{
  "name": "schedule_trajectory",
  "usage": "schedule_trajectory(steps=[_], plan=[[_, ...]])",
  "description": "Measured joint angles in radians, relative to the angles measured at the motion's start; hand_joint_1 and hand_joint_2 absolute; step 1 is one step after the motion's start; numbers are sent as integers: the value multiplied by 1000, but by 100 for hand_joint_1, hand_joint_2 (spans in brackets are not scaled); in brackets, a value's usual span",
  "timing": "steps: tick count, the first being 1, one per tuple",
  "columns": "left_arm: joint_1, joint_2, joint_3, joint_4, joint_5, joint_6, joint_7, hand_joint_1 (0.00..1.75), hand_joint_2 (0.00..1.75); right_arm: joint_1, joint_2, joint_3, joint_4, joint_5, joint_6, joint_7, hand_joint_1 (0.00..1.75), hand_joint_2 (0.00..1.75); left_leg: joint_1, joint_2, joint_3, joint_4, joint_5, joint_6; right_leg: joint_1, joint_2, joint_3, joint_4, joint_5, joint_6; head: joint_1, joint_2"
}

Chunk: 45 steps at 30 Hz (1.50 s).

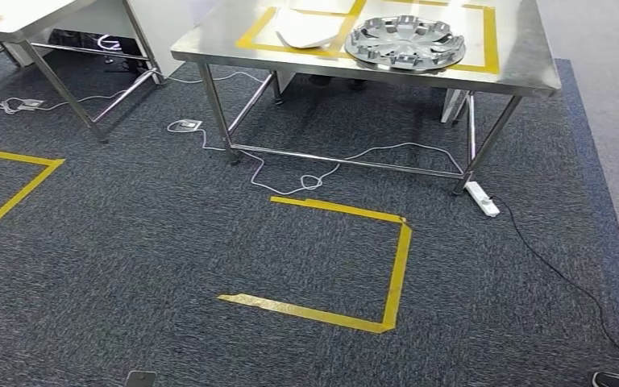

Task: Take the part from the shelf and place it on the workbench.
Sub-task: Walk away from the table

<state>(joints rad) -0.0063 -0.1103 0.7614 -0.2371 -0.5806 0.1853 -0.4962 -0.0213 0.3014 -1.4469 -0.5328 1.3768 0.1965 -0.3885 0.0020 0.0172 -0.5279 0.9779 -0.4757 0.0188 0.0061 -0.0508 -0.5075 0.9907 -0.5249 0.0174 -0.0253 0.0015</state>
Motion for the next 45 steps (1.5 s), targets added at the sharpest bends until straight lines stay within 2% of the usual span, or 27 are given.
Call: schedule_trajectory(steps=[2, 4, 5, 6, 7, 9, 11, 14, 16, 19, 20, 21, 22, 24, 26, 27, 29, 30, 32, 34, 35, 36, 37, 39, 41, 43, 45], plan=[[-1, -1, 2, 0, 2, 4, 0, 0, 0, -1, -4, 0, 2, 2, -1, -4, 0, 0, 3, -7, -3, -4, 6, 11, -4, 26, -43, 89, -55, 10, 5, 0], [-2, 0, 6, 0, 4, 5, 1, 0, 0, 1, -7, 0, 5, 5, -1, -4, 0, 0, 2, -17, -9, -3, 9, 15, -6, 43, -111, 230, -117, 15, 8, 0], [-1, 0, 8, 0, 4, 6, 2, 0, 0, 2, -9, 0, 7, 7, -1, -4, 0, 0, 1, -22, -10, -3, 10, 16, -7, 46, -132, 274, -126, 16, 8, 0], [0, 0, 10, 1, 4, 6, 3, 0, 0, 3, -10, 0, 9, 9, -1, -5, 0, 0, 1, -28, -10, -2, 10, 16, -7, 47, -137, 282, -116, 16, 8, 0], [1, -1, 12, 1, 3, 6, 3, 0, 0, 3, -12, 0, 10, 11, -2, -6, 0, 0, 1, -34, -10, -2, 11, 15, -7, 49, -121, 245, -86, 15, 8, 0], [-1, -2, 14, 1, -1, 6, 2, 0, 0, 2, -15, 0, 14, 14, -5, -9, 0, 0, -1, -48, -8, -1, 12, 11, -8, 65, -55, 105, -15, 10, 8, 0], [-4, -2, 15, 1, -5, 7, 1, 0, 0, 0, -18, 0, 20, 16, -12, -12, 0, 0, -3, -61, -12, 3, 13, 2, -9, 84, -7, 6, 15, 3, 7, 0], [-3, -1, 16, 1, -8, 9, 3, 0, 0, -2, -22, 0, 31, 17, -19, -13, 0, 0, -1, -73, -23, 7, 18, -16, -9, 79, 2, -12, 18, -12, 7, 0], [-1, 2, 16, 1, -10, 9, 5, 0, 0, -3, -23, 0, 36, 18, -19, -13, 0, 0, 1, -60, -39, 43, -9, -26, -13, 66, 2, -16, 24, -25, 3, 0], [-3, 2, 16, 1, -11, 9, 7, 0, 0, -2, -25, 0, 43, 19, -19, -14, 0, 0, 6, -31, -120, 226, -108, -40, -13, 39, -1, -18, 26, -33, -2, 0], [-2, 2, 16, 1, -12, 9, 7, 0, 0, -2, -25, 0, 44, 19, -19, -14, 0, 0, 7, -28, -142, 277, -126, -42, -12, 30, -2, -17, 26, -34, -2, 0], [-1, 3, 17, 1, -12, 9, 8, 0, 0, -2, -26, 0, 46, 20, -19, -14, 0, 0, 8, -27, -148, 297, -125, -44, -11, 23, -3, -16, 25, -34, -2, 0], [1, 3, 17, 1, -13, 9, 8, 0, 0, -2, -26, 0, 47, 20, -19, -14, 0, 0, 8, -25, -135, 276, -105, -43, -10, 16, -3, -16, 25, -34, -2, 0], [2, 5, 17, 1, -13, 9, 9, 0, 0, -4, -26, 0, 50, 20, -19, -14, 0, 0, 7, -6, -65, 145, -39, -38, -9, 4, 0, -15, 23, -31, -2, 0], [-2, 6, 17, 1, -13, 9, 9, 0, 0, -6, -26, 0, 52, 20, -19, -14, 0, 0, 3, 19, -9, 33, -7, -28, -3, -7, 0, -11, 19, -23, -2, 0], [-3, 6, 17, 1, -13, 9, 9, 0, 0, -7, -27, 0, 53, 20, -19, -14, 0, 0, 0, 25, -2, 13, -7, -24, 0, -12, 0, -9, 18, -18, -1, 0], [-1, 6, 18, 1, -13, 9, 9, 0, 0, -9, -27, 1, 53, 20, -19, -15, 0, 0, -2, 15, -3, 8, -5, -13, 0, -21, 0, -10, 17, -8, 0, 0], [0, 6, 18, 2, -13, 9, 9, 0, 0, -10, -27, 1, 54, 21, -19, -15, 0, 0, 0, 10, -4, 5, -2, -7, -2, -16, -2, -4, 10, -1, 1, 0], [0, 6, 18, 2, -13, 9, 9, 0, 0, -10, -28, 0, 54, 21, -19, -16, 0, 0, 4, -1, -4, 0, 4, 4, -5, 14, -31, 58, -34, 10, 5, 0], [-2, 7, 19, 2, -13, 9, 9, 0, 0, -9, -29, 0, 55, 21, -19, -16, 0, 0, 3, -14, -10, 0, 7, 10, -8, 41, -93, 192, -102, 15, 8, 0], [-2, 7, 19, 2, -13, 9, 9, 0, 0, -7, -30, 0, 55, 22, -19, -16, 0, 0, 2, -20, -12, 1, 7, 11, -9, 45, -122, 252, -124, 17, 7, 0], [0, 7, 19, 2, -13, 9, 9, 0, 0, -6, -31, 0, 55, 22, -19, -16, 0, 0, 2, -27, -13, 1, 7, 12, -9, 47, -137, 281, -126, 17, 7, 0], [1, 7, 19, 2, -13, 9, 9, 0, 0, -6, -31, 0, 55, 22, -19, -16, 0, 0, 2, -34, -12, 2, 8, 12, -9, 48, -133, 271, -108, 16, 7, 0], [1, 7, 19, 3, -13, 9, 9, 0, 0, -6, -32, 0, 56, 22, -19, -16, 0, 0, 2, -50, -10, 4, 7, 10, -10, 59, -75, 149, -34, 12, 8, 0], [-2, 6, 19, 3, -13, 9, 9, 0, 0, -7, -33, 0, 56, 22, -20, -16, 0, 0, -1, -64, -12, 8, 7, 3, -12, 85, -18, 29, 10, 6, 7, 0], [-2, 6, 19, 3, -14, 8, 9, 0, 0, -7, -34, 0, 57, 24, -21, -18, 0, 0, -1, -75, -19, 10, 10, -10, -11, 95, -1, -5, 10, -1, 7, 0], [0, 6, 19, 3, -15, 6, 8, 0, 0, -7, -35, 1, 60, 26, -23, -19, 0, 0, 1, -80, -24, 12, 10, -21, -12, 84, 3, -10, 15, -11, 7, 0]])
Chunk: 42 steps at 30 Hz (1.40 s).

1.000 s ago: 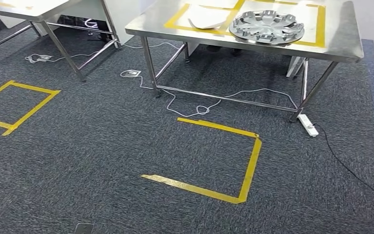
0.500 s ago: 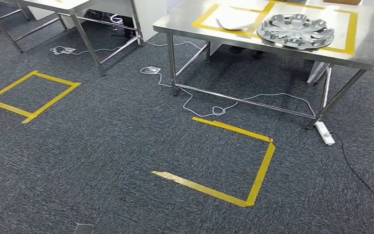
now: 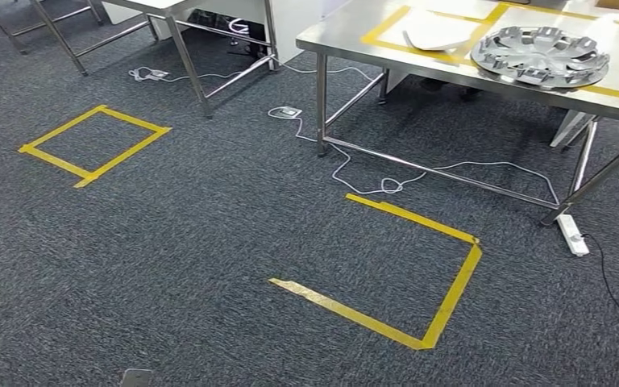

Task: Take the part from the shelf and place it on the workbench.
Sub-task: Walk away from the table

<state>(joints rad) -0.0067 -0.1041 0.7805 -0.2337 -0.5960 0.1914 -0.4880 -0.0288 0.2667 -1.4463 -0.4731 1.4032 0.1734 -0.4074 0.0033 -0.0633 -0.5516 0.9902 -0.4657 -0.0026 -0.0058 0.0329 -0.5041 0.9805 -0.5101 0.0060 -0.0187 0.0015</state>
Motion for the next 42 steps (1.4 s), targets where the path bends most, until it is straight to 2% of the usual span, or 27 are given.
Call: schedule_trajectory(steps=[2, 5, 6, 7, 8, 10, 12, 14, 16, 18, 20, 21, 22, 23, 25, 26, 27, 28, 30, 32, 33, 35, 36, 37, 38, 40, 42], plan=[[-1, 0, 0, 0, 0, -1, -1, 0, 0, 0, 0, 0, 3, 3, -5, 0, 0, 0, 1, 18, -23, 51, -35, -9, -4, -16, 3, -7, 5, -12, -5, 0], [-3, -2, 0, 1, 1, -2, 1, 0, 0, 2, -1, 0, 8, 4, -13, 1, 0, 0, 6, 49, -109, 240, -128, -21, -2, -46, 2, -7, 4, -20, -10, 0], [-2, -3, 1, 1, 2, -1, 2, 0, 0, 3, -2, 0, 10, 4, -15, 1, 0, 0, 7, 52, -126, 279, -136, -23, -2, -54, 2, -6, 3, -20, -10, 0], [0, -3, 2, 1, 3, -1, 4, 0, 0, 3, -3, 0, 11, 4, -16, 1, 0, 0, 8, 54, -126, 281, -125, -24, -2, -61, 3, -6, 1, -19, -10, 0], [2, -3, 2, 2, 5, -1, 6, 0, 0, 2, -3, 0, 13, 6, -18, 1, 0, 0, 8, 57, -107, 243, -96, -24, -2, -67, 4, -5, 0, -18, -10, 0], [3, -1, 6, 2, 17, -6, 8, 0, 0, 0, -3, 2, 20, 21, -27, 0, 0, 0, 6, 79, -38, 109, -30, -19, 1, -80, 9, -2, -6, -12, -10, 0], [1, 2, 14, 2, 31, -19, 9, 0, 0, -5, -4, 6, 36, 40, -48, -3, 0, 0, 2, 98, 2, 22, -8, -9, 7, -91, 10, 2, -12, -3, -9, 0], [4, 4, 23, 2, 37, -30, 9, 0, 0, -14, -6, 10, 55, 47, -72, -3, 0, 0, -1, 95, 3, 9, -13, 1, 9, -101, 10, 4, -15, 5, -9, 0], [11, 7, 28, 2, 37, -36, 9, 0, 0, -22, -11, 12, 80, 48, -95, -2, 0, 0, 1, 85, 2, 6, -10, 13, 7, -89, 3, 18, -30, 16, -7, 0], [12, 9, 30, 2, 33, -38, 9, 0, 0, -26, -18, 12, 108, 47, -113, 0, 0, 0, 5, 74, 1, 3, -6, 24, 4, -56, -36, 100, -82, 25, -4, 0], [10, 10, 30, 1, 30, -38, 9, 0, 0, -25, -25, 12, 129, 45, -123, 0, 0, 0, 4, 61, -2, 3, -5, 29, 3, -39, -102, 239, -144, 27, -2, 0], [11, 10, 30, 1, 29, -38, 9, 0, 0, -25, -29, 12, 139, 43, -128, 0, 0, 0, 3, 53, -2, 3, -5, 29, 3, -37, -127, 288, -155, 27, -2, 0], [12, 10, 30, 1, 29, -38, 9, 0, 0, -24, -32, 12, 148, 42, -132, 0, 0, 0, 2, 46, -2, 4, -5, 30, 3, -36, -138, 302, -147, 26, -2, 0], [12, 10, 31, 1, 28, -37, 10, 0, 0, -24, -35, 12, 156, 42, -136, 0, 0, 0, 2, 38, 0, 4, -5, 30, 3, -34, -128, 275, -119, 23, -2, 0], [13, 9, 31, 1, 27, -37, 10, 0, 0, -25, -40, 12, 168, 41, -141, 0, 0, 0, 1, 23, 2, 4, -5, 28, 3, -16, -71, 142, -44, 15, -2, 0], [12, 8, 31, 1, 27, -37, 10, 0, 0, -25, -43, 12, 173, 41, -142, 0, 0, 0, 0, 15, 2, 6, -5, 25, 2, -3, -42, 77, -20, 11, -2, 0], [11, 8, 32, 1, 27, -37, 10, 0, 0, -26, -46, 12, 178, 41, -143, 0, 0, 0, -1, 9, 0, 7, -5, 21, 2, 8, -23, 35, -8, 8, -2, 0], [11, 7, 32, 1, 27, -37, 10, 0, 0, -26, -48, 12, 182, 41, -143, 0, 0, 0, -1, 4, -4, 9, -3, 15, 3, 15, -13, 16, -7, 5, -2, 0], [14, 8, 34, 1, 25, -37, 10, 0, 0, -27, -51, 12, 190, 41, -146, 0, 0, 0, 1, -5, -10, 11, -1, 2, 2, 8, -8, 11, -6, 0, -3, 0], [15, 9, 36, 1, 23, -37, 10, 0, 0, -27, -52, 12, 196, 41, -149, -1, 0, 0, 2, 9, -24, 41, -23, -7, -1, -7, -4, 5, 0, -9, -6, 0], [14, 9, 36, 1, 21, -37, 10, 0, 0, -27, -52, 12, 200, 41, -151, -1, 0, 0, 2, 23, -43, 84, -50, -11, -3, -16, -2, 2, 2, -13, -9, 0], [13, 8, 37, 0, 20, -37, 11, 0, 0, -27, -53, 12, 206, 41, -154, -2, 0, 0, 4, 46, -103, 214, -115, -19, -1, -36, -2, 2, 1, -18, -13, 0], [13, 8, 37, 0, 19, -37, 11, 0, 0, -27, -53, 12, 209, 40, -155, -2, 0, 0, 5, 51, -128, 268, -134, -22, 0, -45, -2, 2, 0, -18, -13, 0], [14, 8, 37, 0, 19, -37, 11, 0, 0, -27, -53, 12, 211, 40, -156, -2, 0, 0, 6, 53, -138, 292, -134, -23, 0, -54, -2, 2, -1, -19, -13, 0], [16, 8, 38, -1, 19, -37, 11, 0, 0, -27, -54, 12, 214, 40, -156, -2, 0, 0, 6, 55, -128, 274, -114, -23, 1, -61, 0, 3, -3, -18, -13, 0], [17, 9, 41, -2, 19, -37, 11, 0, 0, -29, -54, 12, 218, 40, -157, -2, 0, 0, 5, 73, -64, 152, -45, -18, 1, -75, 6, 3, -7, -14, -13, 0], [14, 9, 44, -4, 19, -37, 11, 0, 0, -31, -55, 12, 222, 40, -157, -2, 0, 0, 0, 99, -9, 41, -11, -9, 7, -87, 7, 5, -13, -5, -13, 0]])
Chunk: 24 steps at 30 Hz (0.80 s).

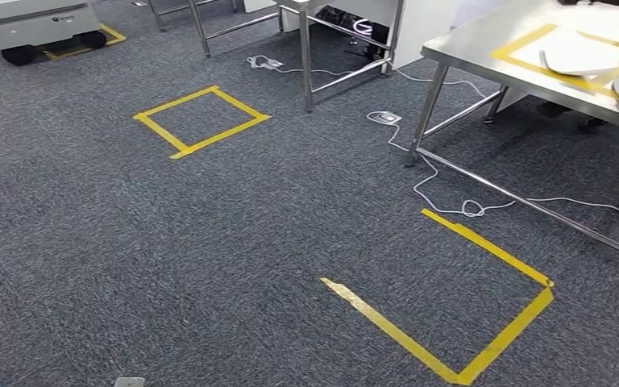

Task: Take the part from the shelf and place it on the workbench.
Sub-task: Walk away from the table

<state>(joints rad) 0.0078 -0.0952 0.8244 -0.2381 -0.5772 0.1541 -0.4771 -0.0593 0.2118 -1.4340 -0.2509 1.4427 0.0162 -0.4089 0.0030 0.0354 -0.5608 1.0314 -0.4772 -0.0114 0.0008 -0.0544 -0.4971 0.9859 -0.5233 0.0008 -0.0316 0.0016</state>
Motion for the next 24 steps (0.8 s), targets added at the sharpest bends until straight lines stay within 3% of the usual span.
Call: schedule_trajectory(steps=[1, 3, 5, 6, 8, 9, 10, 11, 12, 14, 15, 17, 20, 22, 24], plan=[[-1, 0, 1, -1, 0, 0, 0, 0, 0, -1, -1, 0, 2, 0, 0, 0, 0, 0, -3, 7, 9, -22, 0, 5, 2, -6, 0, 1, -2, 4, 0, 0], [0, 0, 2, -2, 0, 0, 1, 0, 0, -5, -2, 0, 5, 0, -1, 0, 0, 0, -6, -1, 7, -27, -1, 16, 4, -18, 3, 1, -5, 13, 1, 0], [4, -1, 3, -2, 0, 0, 1, 0, 0, -8, -2, 0, 6, 0, -1, 0, 0, 0, -3, -13, 8, -32, 3, 27, 1, -5, -6, 21, -26, 24, 3, 0], [4, -1, 3, -3, 0, 0, 1, 0, 0, -8, -3, 0, 7, 0, -1, 0, 0, 0, -1, -19, 8, -35, 5, 33, 0, 10, -23, 60, -51, 29, 5, 0], [2, 0, 3, -5, 0, 0, 1, 0, 0, -7, -5, 0, 10, 0, -1, -1, 0, 0, -1, -32, 6, -35, 7, 39, -3, 41, -88, 193, -115, 33, 10, 0], [2, 0, 3, -6, 0, 0, 1, 0, 0, -5, -6, 0, 12, 0, -1, -1, 0, 0, -2, -39, 5, -35, 7, 41, -4, 47, -121, 258, -136, 33, 10, 0], [3, 0, 4, -6, 0, 0, 1, 0, 0, -4, -7, 0, 13, 0, -1, -1, 0, 0, -3, -47, 5, -35, 7, 41, -4, 50, -142, 294, -138, 33, 10, 0], [3, -1, 4, -6, -1, 0, 1, 0, 0, -3, -8, 0, 14, 0, -1, -1, 0, 0, -3, -55, 6, -35, 7, 41, -4, 52, -145, 290, -120, 31, 11, 0], [4, -1, 4, -6, -1, 0, 1, 0, 0, -3, -9, 0, 15, 0, -1, -1, 0, 0, -4, -64, 8, -35, 7, 41, -4, 54, -129, 246, -85, 28, 11, 0], [3, -3, 4, -7, -2, 0, 1, 0, 0, -3, -11, 0, 17, 0, -1, -1, 0, 0, -6, -80, 9, -33, 7, 38, -4, 76, -69, 106, -12, 19, 11, 0], [3, -4, 4, -8, -3, 0, 1, 0, 0, -5, -12, 0, 18, -1, -2, -1, 0, 0, -7, -88, 8, -32, 7, 35, -4, 88, -44, 52, 6, 16, 11, 0], [3, -6, 6, -10, -6, 0, 1, 0, 0, -6, -14, 0, 20, -1, -3, -1, 0, 0, -6, -100, 1, -30, 10, 23, -2, 99, -24, 12, 9, 11, 10, 0], [7, -6, 9, -12, -8, 0, 2, 0, 0, -5, -15, 0, 23, -1, -4, -2, 0, 0, -3, -98, -9, -16, 2, 6, -5, 80, -17, 0, 17, -2, 8, 0], [6, -6, 10, -13, -9, 0, 2, 0, 0, -5, -15, 0, 24, -1, -5, -2, 0, 0, -2, -71, -45, 66, -50, -3, -7, 61, -13, -8, 22, -11, 2, 0], [5, -7, 10, -13, -9, 0, 2, 0, 0, -3, -16, 0, 25, -1, -5, -2, 0, 0, 2, -51, -105, 194, -110, -12, -5, 42, -13, -8, 20, -15, 0, 0]])
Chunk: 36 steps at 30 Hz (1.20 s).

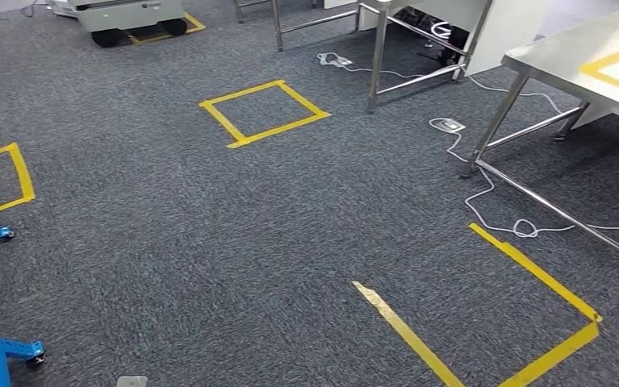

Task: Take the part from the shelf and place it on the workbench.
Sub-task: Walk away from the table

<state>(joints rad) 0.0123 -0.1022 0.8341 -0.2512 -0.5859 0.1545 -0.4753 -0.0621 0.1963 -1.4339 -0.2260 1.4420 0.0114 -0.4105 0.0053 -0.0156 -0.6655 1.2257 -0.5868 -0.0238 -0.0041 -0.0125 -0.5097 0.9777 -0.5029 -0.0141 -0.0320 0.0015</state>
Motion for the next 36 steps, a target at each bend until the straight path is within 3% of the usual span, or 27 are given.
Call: schedule_trajectory(steps=[1, 2, 4, 6, 8, 10, 11, 13, 15, 16, 17, 18, 20, 22, 23, 25, 27, 30, 32, 33, 34, 36], plan=[[1, 0, 0, 0, 0, 0, 0, 0, 0, 0, 0, 0, 0, 0, 0, 0, 0, 0, 2, 4, -18, 40, -10, -3, 1, -9, 0, 0, -1, -1, 0, 0], [2, 0, 0, 0, 0, 0, 0, 0, 0, 0, 0, 0, 1, 0, 0, 0, 0, 0, 3, 6, -19, 46, -1, -5, 2, -17, 1, 0, -2, 0, 0, 0], [4, 0, 0, -1, 0, 0, 0, 0, 0, -1, 0, 0, 2, 0, 0, 0, 0, 0, 4, 17, 31, -46, 59, -4, 2, -32, 4, 1, -5, 3, 0, 0], [2, 0, 1, -2, 0, 0, 0, 0, 0, -1, 0, 0, 3, 0, 0, 0, 0, 0, 0, 52, 95, -172, 104, 3, 6, -44, 8, 3, -10, 10, 0, 0], [-2, 0, 1, -4, -1, 0, 0, 0, 0, -2, 0, 0, 4, 0, -1, 0, 0, 0, -6, 72, 116, -222, 109, 15, 11, -58, 8, 6, -14, 19, 1, 0], [-1, -1, 2, -5, -2, -1, 0, 0, 0, -3, 0, 0, 4, -1, -2, 0, 0, 0, -7, 59, 112, -227, 112, 27, 12, -71, 6, 8, -19, 28, 1, 0], [1, -1, 3, -5, -2, -1, 1, 0, 0, -3, 0, 0, 4, -1, -2, 0, 0, 0, -7, 52, 112, -229, 114, 33, 10, -63, 2, 17, -29, 33, 2, 0], [2, -1, 5, -6, -2, -1, 1, 0, 0, -4, 0, 0, 5, -1, -2, -1, 0, 0, -4, 39, 112, -233, 118, 45, 6, -28, -34, 94, -78, 42, 6, 0], [0, 0, 6, -7, -2, -1, 1, 0, 0, -2, -1, 0, 6, -1, -2, -2, 0, 0, -5, 23, 110, -233, 119, 51, 3, 2, -99, 231, -142, 46, 9, 0], [-1, 0, 7, -7, -2, -1, 1, 0, 0, 0, -1, 0, 6, -1, -2, -1, 0, 0, -5, 14, 110, -233, 119, 52, 3, 7, -127, 285, -157, 47, 9, 0], [0, -1, 7, -7, -2, -1, 1, 0, 0, 1, -1, 0, 6, -1, -2, -1, 0, 0, -6, 4, 110, -233, 119, 52, 3, 9, -139, 304, -152, 46, 9, 0], [0, -1, 7, -7, -2, -1, 1, 0, 0, 1, -1, 0, 6, -2, -2, -1, 0, 0, -6, -5, 111, -233, 119, 52, 3, 10, -133, 284, -128, 45, 9, 0], [0, -2, 7, -8, -2, -1, 1, 0, 0, 0, -2, 0, 6, -2, -2, -2, 0, 0, -6, -23, 114, -232, 118, 50, 1, 28, -77, 155, -52, 40, 9, 0], [-1, -2, 7, -8, -2, -1, 1, 0, 0, -1, -4, 0, 6, -2, -2, -1, 0, 0, -8, -39, 112, -228, 117, 43, -2, 54, -25, 44, -13, 35, 9, 0], [-1, -2, 7, -8, -2, -1, 1, 0, 0, -1, -4, 0, 6, -2, -2, -1, 0, 0, -9, -45, 109, -227, 119, 37, -2, 62, -14, 23, -12, 32, 9, 0], [1, -2, 8, -9, -2, -1, 1, 0, 0, -1, -4, 0, 6, -2, -2, -1, 0, 0, -7, -56, 103, -226, 122, 25, -2, 53, -8, 16, -11, 25, 8, 0], [2, -1, 8, -9, -2, -1, 1, 0, 0, -1, -4, 0, 7, -2, -2, -2, 0, 0, -6, -43, 91, -200, 102, 15, -4, 38, -4, 10, -7, 15, 5, 0], [0, -3, 8, -9, -2, -1, 2, 0, 0, 0, -4, 0, 7, -3, -3, -2, 0, 0, -3, -4, 17, -34, 13, 3, -1, 9, 0, 7, -9, 3, 0, 0], [1, -3, 8, -9, -3, -1, 2, 0, 0, 1, -5, 0, 8, -3, -2, -2, 0, 0, 1, 4, -23, 52, -10, -1, 2, -11, 2, 7, -12, 0, 0, 0], [2, -3, 8, -9, -3, -1, 2, 0, 0, 1, -5, 0, 8, -3, -2, -2, 0, 0, 2, 6, -17, 43, 7, -1, 3, -19, 4, 7, -14, 0, 0, 0], [4, -3, 8, -9, -3, -1, 2, 0, 0, 0, -5, 0, 8, -3, -2, -2, 0, 0, 2, 11, 7, -3, 40, 0, 3, -27, 7, 7, -16, 1, 0, 0], [3, -2, 8, -9, -3, -1, 2, 0, 0, -1, -5, 0, 9, -3, -2, -2, 0, 0, -2, 39, 74, -134, 101, 7, 6, -40, 12, 9, -22, 7, 0, 0]])
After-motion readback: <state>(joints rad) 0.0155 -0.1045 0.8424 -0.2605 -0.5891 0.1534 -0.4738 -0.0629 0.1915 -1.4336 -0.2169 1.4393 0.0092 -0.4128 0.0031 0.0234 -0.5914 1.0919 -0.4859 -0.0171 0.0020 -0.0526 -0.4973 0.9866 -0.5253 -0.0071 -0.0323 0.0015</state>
